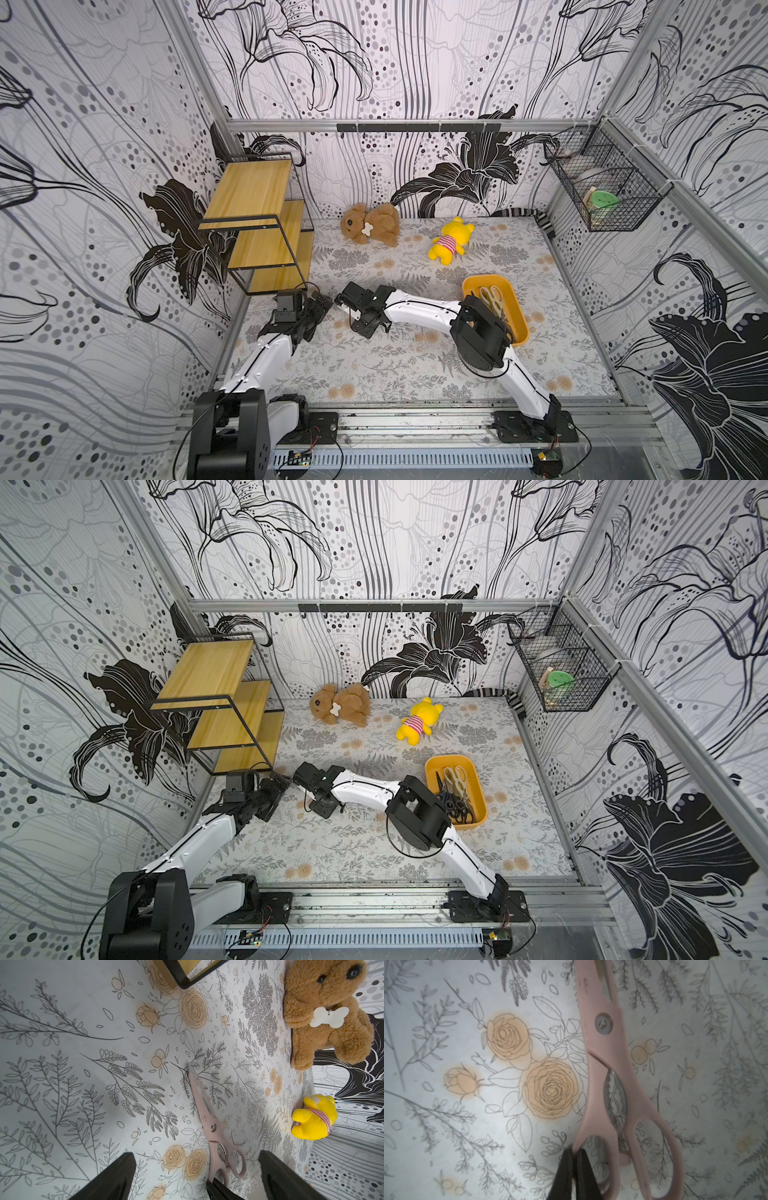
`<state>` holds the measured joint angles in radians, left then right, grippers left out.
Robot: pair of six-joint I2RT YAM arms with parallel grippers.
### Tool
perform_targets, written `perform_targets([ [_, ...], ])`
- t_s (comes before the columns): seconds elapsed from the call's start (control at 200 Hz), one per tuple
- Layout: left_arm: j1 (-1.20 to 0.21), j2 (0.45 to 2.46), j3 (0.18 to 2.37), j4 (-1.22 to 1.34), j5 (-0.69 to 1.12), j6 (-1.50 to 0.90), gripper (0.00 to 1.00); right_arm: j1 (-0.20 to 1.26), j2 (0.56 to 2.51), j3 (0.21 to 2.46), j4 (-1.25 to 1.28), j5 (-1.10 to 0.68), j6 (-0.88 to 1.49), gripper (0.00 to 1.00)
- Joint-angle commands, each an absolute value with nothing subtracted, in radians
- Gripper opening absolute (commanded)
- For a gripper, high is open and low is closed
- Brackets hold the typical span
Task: Put the scissors into the storage box
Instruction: Pick up the scissors from the center of the board.
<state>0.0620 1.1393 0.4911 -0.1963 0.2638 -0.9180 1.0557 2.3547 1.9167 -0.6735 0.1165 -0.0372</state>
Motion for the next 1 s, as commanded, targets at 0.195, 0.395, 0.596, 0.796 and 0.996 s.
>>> perform_targets([
  [0.195, 0.071, 1.118, 0.479, -0.179, 0.264, -0.902, 0.97, 1.058, 2.356, 1.79, -0.694, 0.146, -0.03, 0.0],
  [0.395, 0.071, 1.113, 0.477, -0.176, 0.263, -0.904, 0.97, 1.055, 2.248, 1.722, -0.562, 0.08, 0.076, 0.0],
  [0.596, 0.071, 1.12, 0.471, -0.165, 0.272, -0.9, 0.97, 1.041, 2.158, 1.701, -0.493, 0.098, 0.219, 0.0],
  [0.796, 0.071, 1.12, 0.453, -0.14, 0.286, -0.903, 0.97, 1.008, 2.033, 1.657, -0.476, 0.2, 0.361, 0.0],
  [0.996, 0.071, 1.152, 0.454, -0.131, 0.324, -0.868, 0.97, 0.931, 1.865, 1.567, -0.52, 0.291, 0.415, 0.0],
])
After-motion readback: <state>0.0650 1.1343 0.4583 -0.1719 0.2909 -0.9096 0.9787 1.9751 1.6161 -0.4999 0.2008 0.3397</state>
